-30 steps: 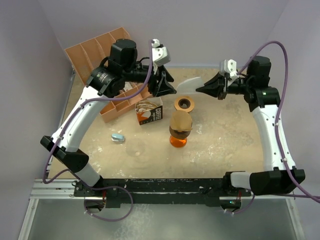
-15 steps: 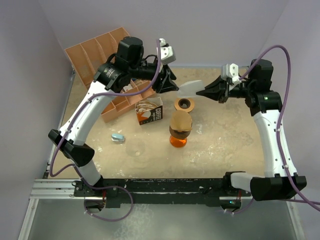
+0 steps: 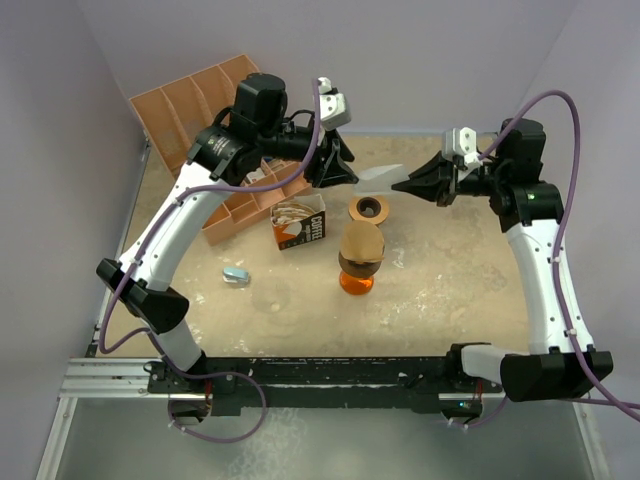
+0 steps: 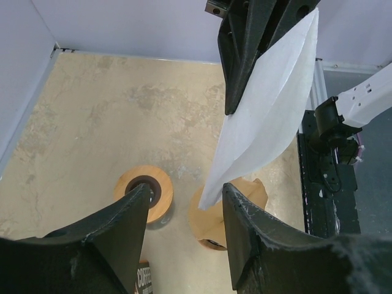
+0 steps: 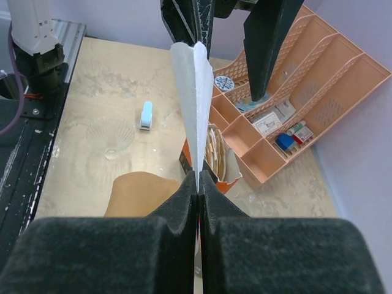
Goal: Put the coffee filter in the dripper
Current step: Pick up the coffee filter from the center of the board.
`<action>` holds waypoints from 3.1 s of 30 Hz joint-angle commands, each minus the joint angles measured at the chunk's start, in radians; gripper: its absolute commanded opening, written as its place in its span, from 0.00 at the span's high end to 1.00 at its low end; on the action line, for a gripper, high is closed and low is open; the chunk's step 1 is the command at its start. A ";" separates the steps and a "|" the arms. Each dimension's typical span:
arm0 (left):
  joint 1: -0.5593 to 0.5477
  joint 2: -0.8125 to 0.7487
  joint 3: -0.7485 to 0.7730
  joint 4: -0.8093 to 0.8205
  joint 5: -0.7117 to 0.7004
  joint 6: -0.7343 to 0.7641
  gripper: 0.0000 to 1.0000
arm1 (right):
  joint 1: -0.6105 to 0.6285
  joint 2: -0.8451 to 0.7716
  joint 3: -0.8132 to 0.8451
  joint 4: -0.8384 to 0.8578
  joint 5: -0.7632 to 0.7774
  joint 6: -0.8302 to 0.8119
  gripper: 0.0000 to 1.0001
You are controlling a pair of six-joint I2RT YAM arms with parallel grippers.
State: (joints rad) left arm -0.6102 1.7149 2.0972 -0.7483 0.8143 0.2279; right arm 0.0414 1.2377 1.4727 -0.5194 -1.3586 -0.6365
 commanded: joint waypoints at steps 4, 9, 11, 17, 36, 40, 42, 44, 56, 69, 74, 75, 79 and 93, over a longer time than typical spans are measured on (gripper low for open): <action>-0.025 -0.006 0.022 0.069 0.052 -0.013 0.51 | 0.006 -0.020 -0.014 0.075 -0.063 0.071 1.00; -0.049 0.003 0.016 0.092 0.068 -0.034 0.54 | 0.006 -0.034 -0.039 0.134 -0.074 0.137 1.00; -0.054 0.006 0.013 0.106 0.086 -0.053 0.57 | 0.006 -0.035 -0.041 0.152 -0.080 0.156 1.00; -0.054 -0.006 -0.050 0.196 0.149 -0.149 0.66 | 0.006 -0.042 -0.050 0.181 -0.085 0.189 1.00; 0.024 -0.087 -0.285 0.786 0.250 -0.774 0.58 | 0.006 -0.039 -0.058 0.157 -0.068 0.138 1.00; 0.058 -0.108 -0.292 0.777 0.221 -0.765 0.55 | 0.006 -0.043 -0.060 0.158 -0.068 0.137 1.00; 0.054 -0.108 -0.296 0.752 0.204 -0.745 0.54 | 0.006 -0.040 -0.049 0.160 -0.075 0.146 1.00; 0.047 -0.107 -0.295 0.714 0.188 -0.705 0.54 | 0.006 -0.036 -0.042 0.166 -0.083 0.157 1.00; -0.023 -0.078 -0.248 0.504 0.170 -0.502 0.56 | 0.006 -0.037 -0.059 0.272 -0.110 0.281 1.00; 0.049 -0.120 -0.101 0.100 0.071 -0.073 0.48 | 0.006 -0.044 -0.093 0.283 -0.110 0.277 1.00; 0.049 -0.110 -0.103 0.105 0.064 -0.074 0.47 | 0.007 -0.046 -0.085 0.284 -0.114 0.284 1.00; 0.047 -0.108 -0.104 0.112 0.064 -0.081 0.47 | 0.006 -0.047 -0.085 0.284 -0.114 0.286 1.00; 0.039 -0.097 -0.109 0.125 0.074 -0.094 0.48 | 0.006 -0.047 -0.086 0.289 -0.112 0.296 1.00; -0.003 -0.072 -0.114 0.144 0.064 -0.112 0.51 | 0.006 -0.046 -0.091 0.318 -0.117 0.333 1.00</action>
State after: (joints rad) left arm -0.6090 1.6379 1.9583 -0.6376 0.8829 0.1013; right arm 0.0414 1.2160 1.3815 -0.2325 -1.4364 -0.3279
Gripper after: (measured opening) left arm 0.504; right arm 0.004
